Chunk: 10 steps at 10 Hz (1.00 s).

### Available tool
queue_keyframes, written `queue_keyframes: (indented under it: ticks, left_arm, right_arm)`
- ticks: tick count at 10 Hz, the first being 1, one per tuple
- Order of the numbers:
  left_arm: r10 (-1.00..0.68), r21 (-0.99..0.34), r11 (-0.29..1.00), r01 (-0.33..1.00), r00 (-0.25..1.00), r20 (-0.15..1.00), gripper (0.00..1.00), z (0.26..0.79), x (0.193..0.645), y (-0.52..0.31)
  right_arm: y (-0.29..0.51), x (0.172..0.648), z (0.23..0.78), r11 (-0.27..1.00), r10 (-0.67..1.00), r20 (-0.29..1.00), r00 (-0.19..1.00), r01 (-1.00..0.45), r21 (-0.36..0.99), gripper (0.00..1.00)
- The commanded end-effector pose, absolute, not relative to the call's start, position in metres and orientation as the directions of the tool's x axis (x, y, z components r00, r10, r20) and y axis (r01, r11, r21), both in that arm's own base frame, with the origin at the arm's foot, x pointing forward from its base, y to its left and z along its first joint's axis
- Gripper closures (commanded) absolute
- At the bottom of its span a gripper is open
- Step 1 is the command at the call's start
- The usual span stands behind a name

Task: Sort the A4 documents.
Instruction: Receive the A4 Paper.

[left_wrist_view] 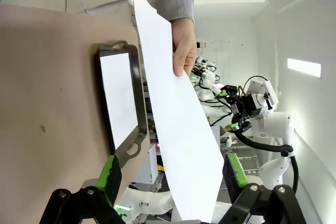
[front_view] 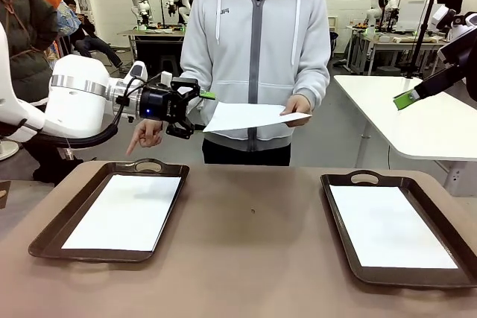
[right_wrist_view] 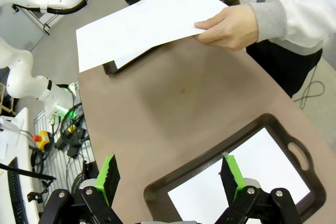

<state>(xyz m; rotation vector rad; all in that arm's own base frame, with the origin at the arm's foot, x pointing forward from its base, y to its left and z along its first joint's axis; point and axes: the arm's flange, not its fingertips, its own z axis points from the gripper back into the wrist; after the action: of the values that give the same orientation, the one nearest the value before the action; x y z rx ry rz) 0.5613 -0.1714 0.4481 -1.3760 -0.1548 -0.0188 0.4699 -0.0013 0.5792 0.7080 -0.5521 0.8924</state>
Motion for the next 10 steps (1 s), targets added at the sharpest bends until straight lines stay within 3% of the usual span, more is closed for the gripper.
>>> queue_keyframes:
  ticks: [1, 9, 10]
  left_arm:
    - [0.066, -0.991, 0.116, 0.059, 0.996, 0.067, 0.00, 0.445, 0.575, -0.181]
    - [0.075, -0.998, 0.064, -0.011, 0.997, -0.006, 0.00, 0.433, 0.580, -0.197]
    - [0.088, -0.998, 0.069, -0.013, 0.996, -0.007, 0.14, 0.432, 0.580, -0.197]
  right_arm:
    - [-0.001, 0.469, 0.578, 0.431, 0.510, 0.687, 0.517, -0.845, 0.316, 0.00]
    - [-0.001, 0.469, 0.578, 0.431, 0.510, 0.687, 0.517, -0.845, 0.316, 0.00]
    - [-0.001, 0.469, 0.578, 0.431, 0.510, 0.687, 0.517, -0.845, 0.316, 0.00]
